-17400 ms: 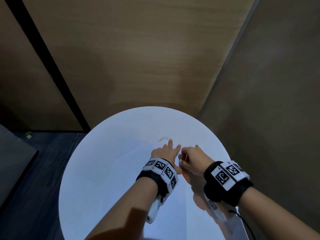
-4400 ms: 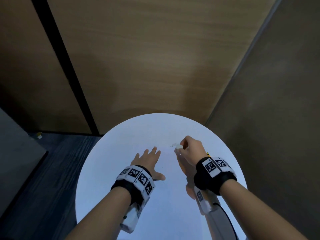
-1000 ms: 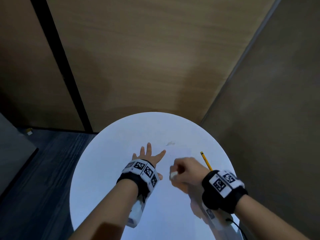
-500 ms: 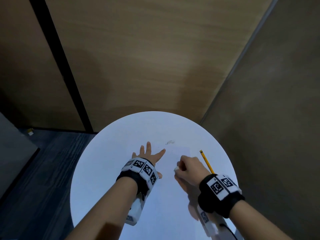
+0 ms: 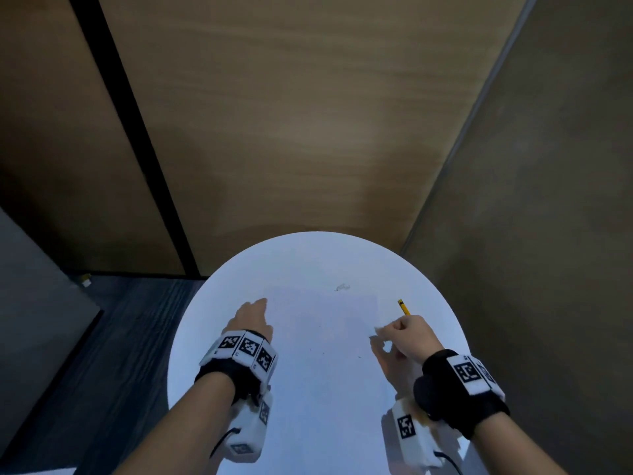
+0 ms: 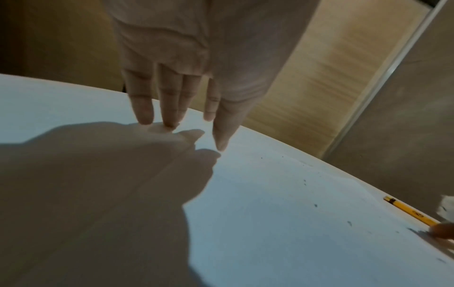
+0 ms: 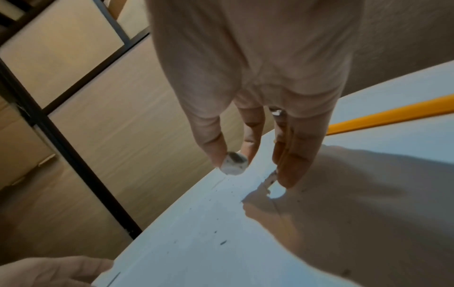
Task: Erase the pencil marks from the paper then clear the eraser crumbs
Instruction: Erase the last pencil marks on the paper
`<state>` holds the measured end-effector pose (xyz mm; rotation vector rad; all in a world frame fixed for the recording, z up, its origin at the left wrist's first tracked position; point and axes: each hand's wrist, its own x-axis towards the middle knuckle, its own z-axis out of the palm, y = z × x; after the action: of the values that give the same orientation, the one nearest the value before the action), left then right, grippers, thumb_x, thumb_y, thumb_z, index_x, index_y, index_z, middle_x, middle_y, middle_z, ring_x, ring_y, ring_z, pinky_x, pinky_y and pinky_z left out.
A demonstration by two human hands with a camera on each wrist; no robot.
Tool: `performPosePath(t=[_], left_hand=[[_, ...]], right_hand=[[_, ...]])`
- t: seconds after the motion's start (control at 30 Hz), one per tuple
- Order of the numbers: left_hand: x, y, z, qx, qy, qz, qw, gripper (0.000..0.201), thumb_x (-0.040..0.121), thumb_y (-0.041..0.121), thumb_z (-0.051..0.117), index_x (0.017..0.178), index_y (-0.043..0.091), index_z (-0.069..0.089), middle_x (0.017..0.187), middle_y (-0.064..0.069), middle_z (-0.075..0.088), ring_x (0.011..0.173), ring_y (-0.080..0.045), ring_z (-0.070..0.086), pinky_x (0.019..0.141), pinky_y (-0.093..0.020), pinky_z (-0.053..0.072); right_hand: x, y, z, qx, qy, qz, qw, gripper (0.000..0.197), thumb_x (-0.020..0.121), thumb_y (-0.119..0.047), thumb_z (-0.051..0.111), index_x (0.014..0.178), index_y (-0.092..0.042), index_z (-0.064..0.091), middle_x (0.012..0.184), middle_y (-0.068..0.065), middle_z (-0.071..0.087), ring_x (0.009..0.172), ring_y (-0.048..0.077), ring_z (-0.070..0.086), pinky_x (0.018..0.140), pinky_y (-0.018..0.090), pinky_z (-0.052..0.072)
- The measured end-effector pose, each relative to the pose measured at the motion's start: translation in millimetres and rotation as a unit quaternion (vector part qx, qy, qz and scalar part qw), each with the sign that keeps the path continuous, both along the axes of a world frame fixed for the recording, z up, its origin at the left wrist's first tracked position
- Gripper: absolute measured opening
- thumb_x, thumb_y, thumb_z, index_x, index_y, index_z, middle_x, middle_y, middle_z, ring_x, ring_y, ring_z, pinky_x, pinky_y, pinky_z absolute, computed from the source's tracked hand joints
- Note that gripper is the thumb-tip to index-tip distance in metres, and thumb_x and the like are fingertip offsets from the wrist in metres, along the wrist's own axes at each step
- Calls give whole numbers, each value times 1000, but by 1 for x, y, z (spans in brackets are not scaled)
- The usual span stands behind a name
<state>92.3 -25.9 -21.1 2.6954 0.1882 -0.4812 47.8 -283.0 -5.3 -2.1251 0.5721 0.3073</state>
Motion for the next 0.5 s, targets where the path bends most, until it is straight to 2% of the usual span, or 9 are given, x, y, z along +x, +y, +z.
performPosePath(t=[0.1,0.2,0.37,0.43,0.5], left_hand=[[-12,0,6,54,40,17,998,54,95,19,51,143,12,28,141,-13,35,125,-29,43,96,-34,41],[-19,-10,11,45,78,51,995,60,94,23,54,143,8,22,143,-14,25,128,-29,39,98,-33,39],[-18,-23,15,5,84,111,990,53,92,29,56,131,4,33,139,-15,35,124,-30,44,96,-37,41],[-20,-25,15,15,63,124,990,44,93,30,54,125,5,37,136,-15,35,124,-30,41,98,-37,39],[-22,-25,17,30,58,121,991,43,93,30,54,127,6,40,137,-16,34,126,-31,38,101,-37,36]], right_hand=[[-10,7,1,26,4,7,1000,41,86,-18,66,54,-13,40,55,4,41,56,19,44,62,28,40],[-18,17,1,20,-7,7,1000,40,87,-14,64,55,-13,40,54,2,40,55,16,44,57,25,40],[-23,25,0,15,-28,-13,999,37,87,-12,63,56,-10,42,57,2,42,54,16,42,52,22,35],[-24,27,-1,14,-25,-14,999,28,87,-14,63,63,-11,48,64,3,50,62,17,49,54,24,38],[-25,31,-2,5,-25,-10,1000,20,87,-14,62,70,-11,53,72,4,56,72,21,55,61,26,42]])
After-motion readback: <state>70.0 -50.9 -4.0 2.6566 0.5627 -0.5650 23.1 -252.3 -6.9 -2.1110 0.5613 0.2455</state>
